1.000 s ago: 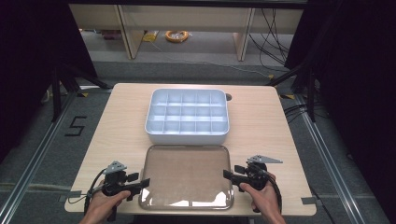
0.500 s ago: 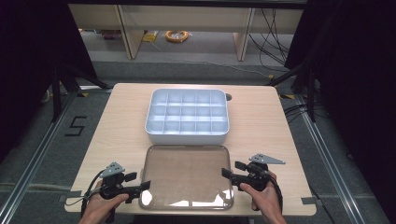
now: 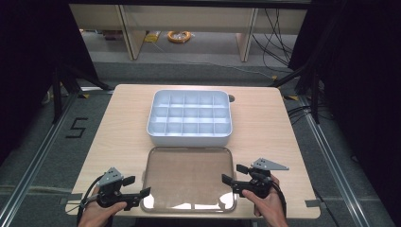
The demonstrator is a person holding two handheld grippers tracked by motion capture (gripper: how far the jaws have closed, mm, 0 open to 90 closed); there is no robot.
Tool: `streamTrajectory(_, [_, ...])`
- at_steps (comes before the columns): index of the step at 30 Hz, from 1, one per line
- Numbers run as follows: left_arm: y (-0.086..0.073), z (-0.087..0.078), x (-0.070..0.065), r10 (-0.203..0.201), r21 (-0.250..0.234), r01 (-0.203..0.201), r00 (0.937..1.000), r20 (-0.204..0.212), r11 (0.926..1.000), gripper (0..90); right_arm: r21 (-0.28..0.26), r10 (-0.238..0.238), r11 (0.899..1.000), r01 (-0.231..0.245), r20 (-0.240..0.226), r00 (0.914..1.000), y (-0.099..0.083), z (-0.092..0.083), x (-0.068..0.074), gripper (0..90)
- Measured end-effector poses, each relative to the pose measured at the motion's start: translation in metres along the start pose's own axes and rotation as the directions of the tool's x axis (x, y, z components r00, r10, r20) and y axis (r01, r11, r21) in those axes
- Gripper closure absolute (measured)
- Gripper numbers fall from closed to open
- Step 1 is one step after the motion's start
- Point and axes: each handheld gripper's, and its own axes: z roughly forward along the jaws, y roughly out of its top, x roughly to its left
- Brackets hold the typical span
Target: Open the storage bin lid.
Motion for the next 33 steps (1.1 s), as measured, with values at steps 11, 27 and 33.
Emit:
streamTrajectory(11, [-0.006, -0.006, -0.011, 0.044, -0.006, -0.044, 0.999, -0.001, 0.999, 18.9, -0.001, -0.067, 0.998, 0.067, -0.011, 0.9977, -0.007, -0.003, 0.009, 19.9])
streamTrajectory(27, [-0.013, -0.013, -0.024, 0.118, -0.02, -0.119, 0.9929, -0.008, 0.9927, 18.9, 0.019, -0.087, 0.996, 0.087, -0.034, 0.9956, -0.015, -0.01, 0.016, 18.7])
streamTrajectory(33, [-0.017, -0.015, -0.029, 0.131, -0.02, -0.131, 0.9914, -0.007, 0.9912, 18.9, 0.02, -0.097, 0.995, 0.097, -0.039, 0.9945, -0.019, -0.011, 0.019, 18.3])
